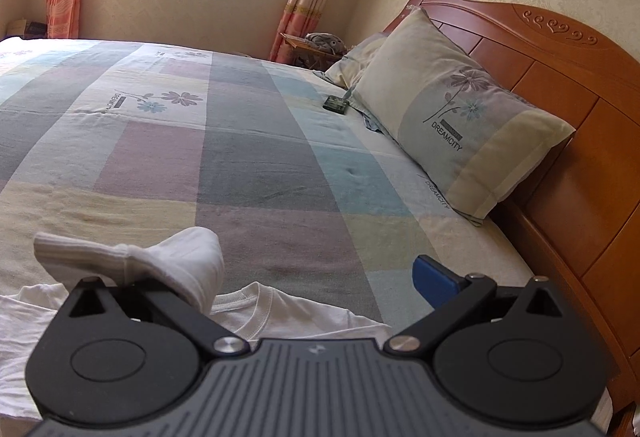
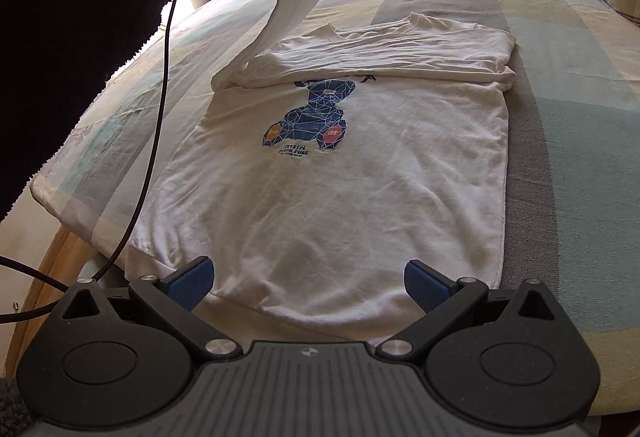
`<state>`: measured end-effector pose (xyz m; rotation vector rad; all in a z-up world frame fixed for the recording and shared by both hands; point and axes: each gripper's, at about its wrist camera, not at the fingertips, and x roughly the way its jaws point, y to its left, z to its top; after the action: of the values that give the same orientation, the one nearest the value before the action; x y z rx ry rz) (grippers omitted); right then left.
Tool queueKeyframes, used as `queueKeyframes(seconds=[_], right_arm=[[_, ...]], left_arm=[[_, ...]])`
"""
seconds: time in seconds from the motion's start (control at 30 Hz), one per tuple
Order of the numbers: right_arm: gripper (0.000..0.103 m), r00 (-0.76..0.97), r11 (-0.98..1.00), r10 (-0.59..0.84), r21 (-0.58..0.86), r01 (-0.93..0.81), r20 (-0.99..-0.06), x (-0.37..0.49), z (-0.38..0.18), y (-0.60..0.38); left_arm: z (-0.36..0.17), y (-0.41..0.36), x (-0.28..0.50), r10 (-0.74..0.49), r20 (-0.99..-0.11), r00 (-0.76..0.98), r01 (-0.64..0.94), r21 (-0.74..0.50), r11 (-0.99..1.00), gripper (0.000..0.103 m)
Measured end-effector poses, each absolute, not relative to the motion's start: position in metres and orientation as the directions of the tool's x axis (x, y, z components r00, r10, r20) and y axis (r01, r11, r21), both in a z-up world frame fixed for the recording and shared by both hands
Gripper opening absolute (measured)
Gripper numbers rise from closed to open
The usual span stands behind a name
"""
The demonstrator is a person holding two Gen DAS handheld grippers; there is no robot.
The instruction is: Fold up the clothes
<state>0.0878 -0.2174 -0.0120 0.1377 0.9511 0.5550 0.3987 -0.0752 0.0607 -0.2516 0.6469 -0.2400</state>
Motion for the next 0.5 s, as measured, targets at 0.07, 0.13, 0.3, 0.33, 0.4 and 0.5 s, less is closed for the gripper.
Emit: queueKeyframes(seconds=[0.07, 0.13, 0.3, 0.33, 0.4, 0.5], right_arm=[[0.103, 0.456, 0.852, 0.509, 0.351, -0.389, -0.73, 0.089, -0.014, -0.219], [0.103, 0.448, 0.85, 0.514, 0.363, -0.383, -0.731, 0.091, -0.016, -0.22], [0.103, 0.445, 0.853, 0.507, 0.354, -0.385, -0.738, 0.093, -0.018, -0.222], [0.103, 0.445, 0.852, 0.507, 0.353, -0.386, -0.738, 0.093, -0.017, -0.223], [0.103, 0.446, 0.85, 0.51, 0.354, -0.389, -0.736, 0.094, -0.017, -0.223], [0.103, 0.438, 0.849, 0.513, 0.36, -0.387, -0.739, 0.096, -0.019, -0.222]], left_arm=[[0.05, -0.081, 0.402, -0.302, -0.58, 0.756, 0.145, -0.302, 0.942, 0.102], [0.038, -0.085, 0.404, -0.311, -0.598, 0.738, 0.146, -0.309, 0.94, 0.102], [0.012, -0.093, 0.405, -0.337, -0.635, 0.695, 0.145, -0.335, 0.931, 0.102], [0.008, -0.094, 0.405, -0.345, -0.641, 0.686, 0.146, -0.343, 0.928, 0.102], [-0.002, -0.096, 0.404, -0.355, -0.649, 0.673, 0.144, -0.356, 0.923, 0.102], [-0.017, -0.1, 0.402, -0.379, -0.665, 0.643, 0.147, -0.379, 0.914, 0.102]])
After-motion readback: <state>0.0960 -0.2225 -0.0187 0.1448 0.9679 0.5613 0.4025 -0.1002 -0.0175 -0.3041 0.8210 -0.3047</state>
